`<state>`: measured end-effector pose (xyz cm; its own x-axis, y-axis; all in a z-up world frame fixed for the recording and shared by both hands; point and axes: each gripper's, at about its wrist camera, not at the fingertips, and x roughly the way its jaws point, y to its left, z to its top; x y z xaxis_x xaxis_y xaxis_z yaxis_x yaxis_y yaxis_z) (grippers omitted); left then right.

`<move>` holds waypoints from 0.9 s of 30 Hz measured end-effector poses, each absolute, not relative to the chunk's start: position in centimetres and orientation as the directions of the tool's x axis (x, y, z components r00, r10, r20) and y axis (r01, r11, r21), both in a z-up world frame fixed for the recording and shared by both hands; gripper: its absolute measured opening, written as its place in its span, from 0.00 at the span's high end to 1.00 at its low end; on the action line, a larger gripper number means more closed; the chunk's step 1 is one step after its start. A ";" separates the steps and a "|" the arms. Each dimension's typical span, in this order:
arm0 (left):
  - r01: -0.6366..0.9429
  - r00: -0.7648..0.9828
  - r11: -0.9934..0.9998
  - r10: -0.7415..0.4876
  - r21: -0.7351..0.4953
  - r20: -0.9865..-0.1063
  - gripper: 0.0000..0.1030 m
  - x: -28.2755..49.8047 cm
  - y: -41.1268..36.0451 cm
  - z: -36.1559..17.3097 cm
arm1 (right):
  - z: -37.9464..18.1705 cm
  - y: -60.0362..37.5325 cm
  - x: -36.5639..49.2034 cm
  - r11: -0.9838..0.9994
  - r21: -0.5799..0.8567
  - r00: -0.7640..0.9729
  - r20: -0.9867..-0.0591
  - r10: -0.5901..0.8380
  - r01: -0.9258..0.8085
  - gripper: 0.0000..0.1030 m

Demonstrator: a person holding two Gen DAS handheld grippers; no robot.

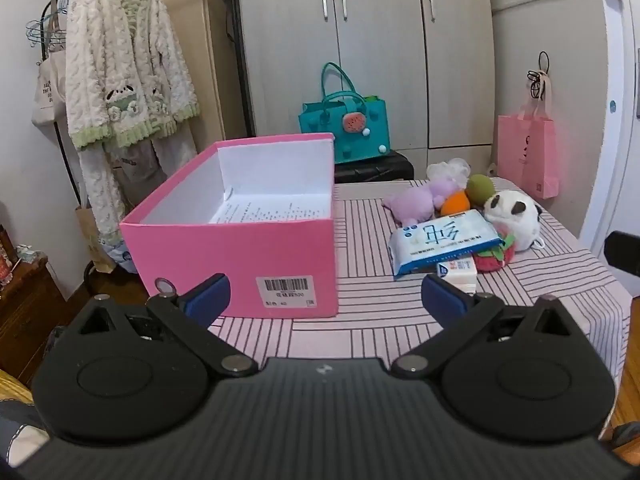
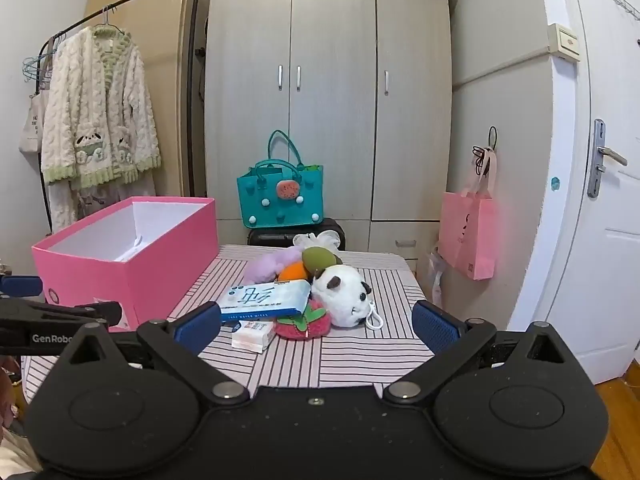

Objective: Organize soft objects

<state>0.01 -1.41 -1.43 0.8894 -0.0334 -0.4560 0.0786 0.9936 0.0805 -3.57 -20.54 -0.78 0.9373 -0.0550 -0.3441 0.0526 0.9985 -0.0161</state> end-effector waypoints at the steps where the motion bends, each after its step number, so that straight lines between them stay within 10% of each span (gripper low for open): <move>1: 0.079 0.888 0.993 -0.032 0.083 -0.458 0.00 0.0 -1.6 -1.5 | -0.8 -20.6 -3.5 0.998 -0.018 0.936 -0.346 -0.056 0.053 0.00; 27: 0.095 0.875 0.993 -0.051 0.067 -0.482 0.00 0.4 -1.5 -2.2 | -1.4 -20.5 -3.8 0.997 -0.039 0.930 -0.361 -0.071 0.061 0.00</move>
<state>0.35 -1.48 -2.17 0.8746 -0.0510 -0.4821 0.0951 0.9932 0.0674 -3.78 -20.46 -1.36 0.9300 -0.0715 -0.3606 0.0615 0.9973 -0.0391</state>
